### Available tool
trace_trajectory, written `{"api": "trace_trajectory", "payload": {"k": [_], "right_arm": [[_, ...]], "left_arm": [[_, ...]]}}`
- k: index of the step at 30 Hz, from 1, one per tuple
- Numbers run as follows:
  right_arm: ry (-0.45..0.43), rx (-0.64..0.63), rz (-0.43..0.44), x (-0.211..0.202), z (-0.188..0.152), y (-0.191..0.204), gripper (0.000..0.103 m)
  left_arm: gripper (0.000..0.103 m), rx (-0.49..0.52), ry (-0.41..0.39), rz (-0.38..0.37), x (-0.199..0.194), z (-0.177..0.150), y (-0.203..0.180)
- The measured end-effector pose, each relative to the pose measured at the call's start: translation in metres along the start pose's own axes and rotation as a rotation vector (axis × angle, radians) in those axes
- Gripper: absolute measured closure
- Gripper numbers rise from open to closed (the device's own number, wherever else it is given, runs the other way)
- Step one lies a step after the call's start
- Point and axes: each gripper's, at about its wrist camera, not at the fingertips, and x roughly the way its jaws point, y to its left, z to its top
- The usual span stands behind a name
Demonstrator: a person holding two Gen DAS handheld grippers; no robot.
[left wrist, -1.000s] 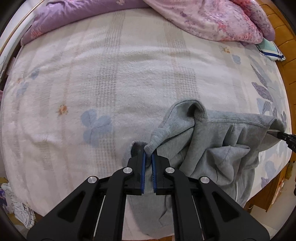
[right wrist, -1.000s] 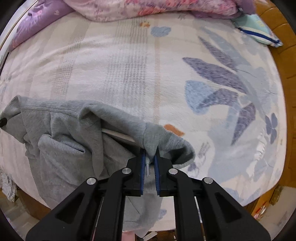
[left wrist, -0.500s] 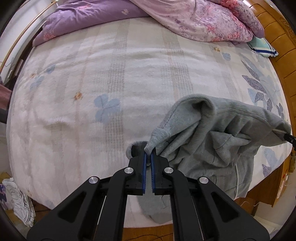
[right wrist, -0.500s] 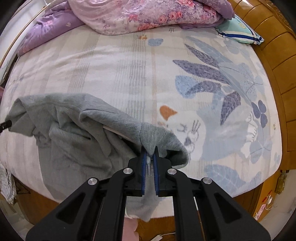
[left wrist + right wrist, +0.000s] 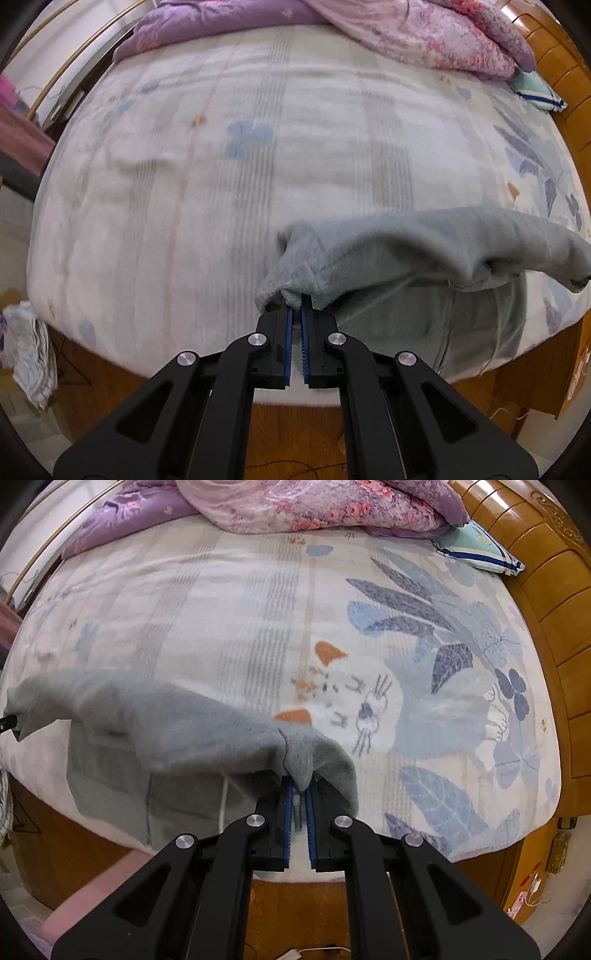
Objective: Fold large clothes
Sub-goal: 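Lift the hem with both grippers and fold it over onto the body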
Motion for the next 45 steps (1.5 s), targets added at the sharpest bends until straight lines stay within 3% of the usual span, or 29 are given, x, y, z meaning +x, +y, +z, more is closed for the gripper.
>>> {"api": "trace_trajectory", "payload": {"k": [4, 8, 15, 17, 19, 20, 21, 26, 29, 33, 34, 35, 36, 37, 39, 42, 45], "right_arm": [[0.045, -0.012, -0.005, 0.026, -0.042, 0.002, 0.097], [0.157, -0.023, 0.013, 0.080, -0.092, 0.013, 0.097], [0.287, 0.087, 0.032, 0.137, -0.138, 0.008, 0.098], [0.305, 0.162, 0.123, 0.129, -0.143, -0.001, 0.093], [0.315, 0.220, 0.188, 0.116, -0.145, -0.008, 0.070], [0.315, 0.263, 0.226, 0.105, -0.147, -0.013, 0.042], [0.305, 0.296, 0.251, 0.096, -0.149, -0.015, 0.031], [0.299, 0.526, 0.468, 0.084, -0.146, -0.018, 0.027], [0.342, 0.674, 0.521, 0.108, -0.136, -0.010, 0.027], [0.372, 0.928, 0.690, 0.143, -0.130, 0.001, 0.028], [0.372, 1.003, 0.708, 0.151, -0.129, 0.002, 0.031], [0.360, 1.057, 0.710, 0.156, -0.130, 0.002, 0.045], [0.360, 1.081, 0.686, 0.159, -0.130, 0.001, 0.074], [0.366, 1.088, 0.650, 0.161, -0.129, 0.000, 0.084], [0.367, 1.057, 0.618, 0.159, -0.124, 0.000, 0.093], [0.379, 0.915, 0.524, 0.137, -0.115, 0.008, 0.095], [0.436, 0.864, 0.437, 0.132, -0.129, 0.015, 0.095]], "left_arm": [[0.100, -0.023, 0.043, -0.015, 0.028, -0.049, 0.005], [0.100, -0.032, 0.115, -0.010, 0.074, -0.095, 0.002], [0.098, -0.096, 0.148, -0.026, 0.106, -0.113, 0.010], [0.091, -0.085, 0.200, -0.049, 0.103, -0.111, 0.010], [0.067, -0.091, 0.209, -0.082, 0.090, -0.112, 0.012], [0.060, -0.095, 0.201, -0.109, 0.083, -0.113, 0.012], [0.050, -0.104, 0.201, -0.139, 0.077, -0.115, 0.013], [0.040, -0.296, 0.257, -0.318, 0.073, -0.127, 0.010], [0.040, -0.431, 0.290, -0.378, 0.092, -0.129, -0.003], [0.042, -0.521, 0.336, -0.399, 0.127, -0.125, -0.019], [0.051, -0.549, 0.327, -0.394, 0.134, -0.123, -0.022], [0.060, -0.566, 0.322, -0.378, 0.137, -0.122, -0.021], [0.079, -0.571, 0.321, -0.336, 0.141, -0.120, -0.021], [0.087, -0.544, 0.322, -0.283, 0.143, -0.116, -0.023], [0.094, -0.463, 0.327, -0.239, 0.140, -0.110, -0.033], [0.096, -0.342, 0.340, -0.161, 0.127, -0.115, -0.045], [0.096, -0.322, 0.379, -0.125, 0.127, -0.129, -0.050]]}}
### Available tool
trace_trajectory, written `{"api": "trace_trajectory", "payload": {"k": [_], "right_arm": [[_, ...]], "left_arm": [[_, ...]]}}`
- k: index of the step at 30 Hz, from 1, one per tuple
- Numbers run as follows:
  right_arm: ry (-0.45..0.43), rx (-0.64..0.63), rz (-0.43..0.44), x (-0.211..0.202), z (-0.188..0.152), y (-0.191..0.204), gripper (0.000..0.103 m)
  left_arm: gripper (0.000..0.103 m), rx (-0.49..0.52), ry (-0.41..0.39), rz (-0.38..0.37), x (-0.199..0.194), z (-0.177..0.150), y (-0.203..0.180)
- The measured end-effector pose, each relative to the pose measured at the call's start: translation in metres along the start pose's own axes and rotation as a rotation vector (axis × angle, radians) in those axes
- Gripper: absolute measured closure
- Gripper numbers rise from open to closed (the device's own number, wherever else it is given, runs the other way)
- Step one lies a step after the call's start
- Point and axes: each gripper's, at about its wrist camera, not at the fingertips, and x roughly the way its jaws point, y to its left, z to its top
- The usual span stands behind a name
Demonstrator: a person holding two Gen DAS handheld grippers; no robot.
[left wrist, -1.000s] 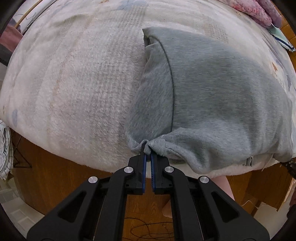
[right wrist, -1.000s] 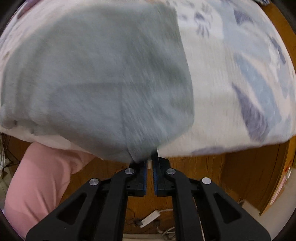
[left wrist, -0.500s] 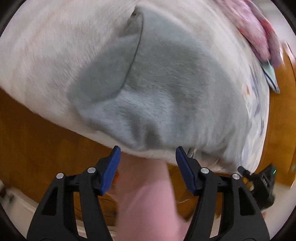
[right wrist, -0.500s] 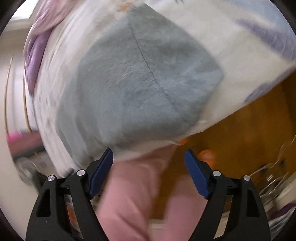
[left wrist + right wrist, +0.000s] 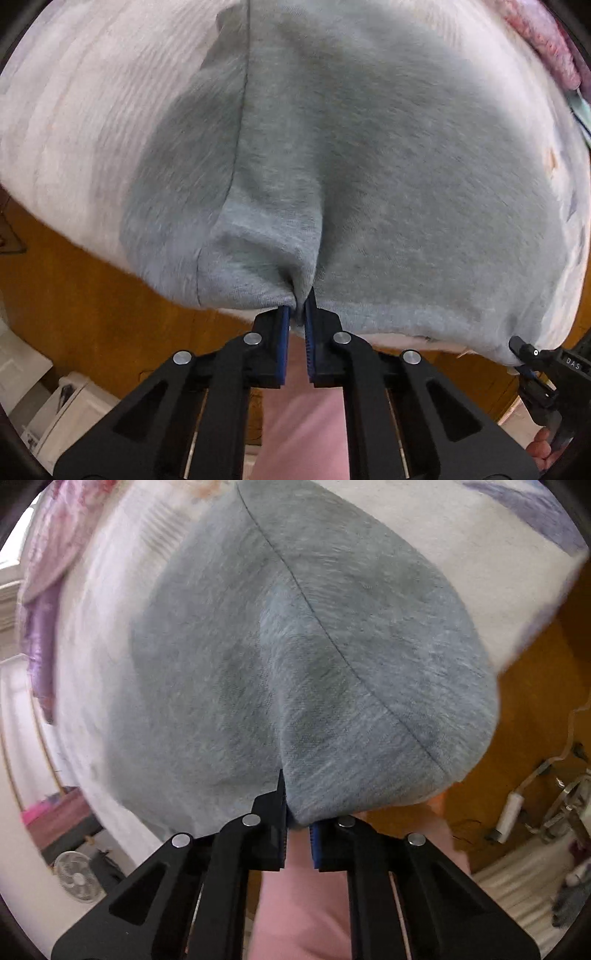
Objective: Fold large clothes
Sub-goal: 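Lift the hem with both grippers and fold it over onto the body, then open both grippers to release the folded hem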
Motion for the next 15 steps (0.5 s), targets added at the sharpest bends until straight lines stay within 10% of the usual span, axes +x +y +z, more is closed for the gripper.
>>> {"api": "trace_trajectory", "payload": {"k": [5, 10, 15], "right_arm": [[0.014, -0.043, -0.121, 0.048, 0.011, -0.001, 0.089], [0.070, -0.101, -0.138, 0.016, 0.009, 0.004, 0.019], [0.001, -0.150, -0.187, -0.049, 0.013, 0.001, 0.014]], "left_arm": [[0.093, 0.116, 0.029, 0.074, 0.030, 0.004, -0.013], [0.039, 0.192, 0.083, 0.108, -0.009, 0.001, -0.013], [0.028, 0.162, 0.066, 0.064, -0.048, 0.013, 0.004]]}}
